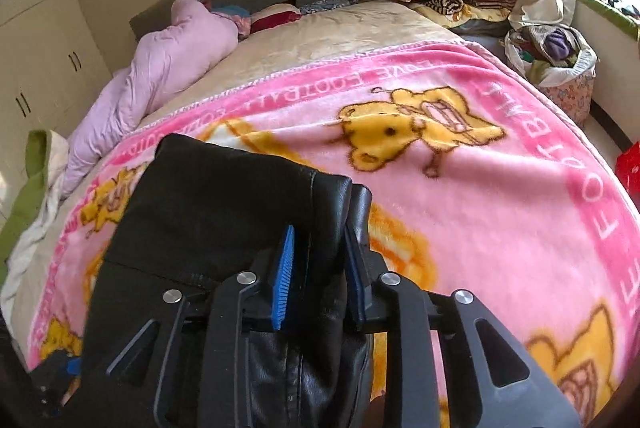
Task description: Fold large clothes
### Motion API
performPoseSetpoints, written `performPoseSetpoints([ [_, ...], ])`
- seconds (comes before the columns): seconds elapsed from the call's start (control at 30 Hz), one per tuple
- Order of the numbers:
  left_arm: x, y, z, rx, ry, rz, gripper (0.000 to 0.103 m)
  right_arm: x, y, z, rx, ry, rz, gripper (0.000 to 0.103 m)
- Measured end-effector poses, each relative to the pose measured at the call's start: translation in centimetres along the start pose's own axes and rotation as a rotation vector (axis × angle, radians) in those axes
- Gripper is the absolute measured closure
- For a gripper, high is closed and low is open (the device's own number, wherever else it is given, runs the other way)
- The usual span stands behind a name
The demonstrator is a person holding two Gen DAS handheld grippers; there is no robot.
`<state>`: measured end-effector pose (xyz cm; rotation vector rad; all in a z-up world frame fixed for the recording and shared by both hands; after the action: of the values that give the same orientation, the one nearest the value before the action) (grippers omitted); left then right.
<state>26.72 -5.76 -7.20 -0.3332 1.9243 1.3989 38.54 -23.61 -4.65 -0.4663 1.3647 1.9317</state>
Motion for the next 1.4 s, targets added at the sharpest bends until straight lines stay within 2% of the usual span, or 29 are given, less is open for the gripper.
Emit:
performPoseSetpoints([
  [0.03, 0.0, 0.0, 0.1, 0.000, 0.003, 0.000, 0.014, 0.1, 0.3, 0.0, -0.008, -0.003, 0.003, 0.074],
  [0.17, 0.0, 0.1, 0.0, 0.001, 0.006, -0.001, 0.014, 1.0, 2.3, 0.1, -0.061, -0.021, 0.017, 0.055],
  [0.2, 0.0, 0.1, 0.1, 0.000, 0.007, -0.001, 0.014, 1.2, 3.0, 0.1, -0.073, -0.027, 0.016, 0.053],
  [0.47, 0.1, 0.3, -0.1, -0.011, -0.002, -0.009, 0.014, 4.6, 7.3, 0.4, -0.157, -0.026, 0.041, 0.053],
  [0.73, 0.4, 1.3, -0.6, -0.025, -0.020, -0.035, 0.014, 8.6, 8.0, 0.5, -0.216, -0.063, 0.125, 0.053],
  [0.8, 0.4, 1.4, -0.7, -0.027, -0.021, -0.036, 0.014, 9.6, 7.9, 0.6, -0.205, -0.057, 0.144, 0.052],
  [0.87, 0.5, 1.4, -0.7, -0.029, -0.022, -0.036, 0.014, 10.2, 7.8, 0.7, -0.193, -0.041, 0.154, 0.057],
  [0.9, 0.5, 1.4, -0.8, -0.030, -0.023, -0.036, 0.014, 10.5, 8.0, 0.8, -0.182, -0.030, 0.147, 0.065],
  [1.0, 0.5, 1.5, -0.8, -0.032, -0.023, -0.035, 0.014, 10.5, 8.6, 0.6, -0.185, -0.018, 0.117, 0.079],
  [1.07, 0.5, 1.6, -0.8, -0.028, -0.021, -0.036, 0.014, 10.5, 9.3, 0.6, -0.195, -0.008, 0.092, 0.081],
  [1.23, 0.6, 2.5, -1.0, -0.024, -0.023, -0.055, 0.014, 10.6, 10.2, 0.6, -0.152, 0.028, 0.042, 0.084],
  [1.4, 1.0, 2.8, -1.0, -0.028, -0.032, -0.052, 0.014, 11.7, 9.6, 0.3, -0.083, 0.066, 0.049, 0.076],
])
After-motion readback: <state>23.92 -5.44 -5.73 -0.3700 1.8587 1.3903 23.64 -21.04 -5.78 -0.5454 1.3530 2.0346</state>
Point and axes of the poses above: each gripper's, at about its wrist camera, not at the fingertips, and y roughly against the way its jaws point, z to its left, x to its underside, the point moved 5 cm from there along -y, roughly the way its jaws point, and after that the axes turned 10 degrees about -y, right-handed, at the moved point
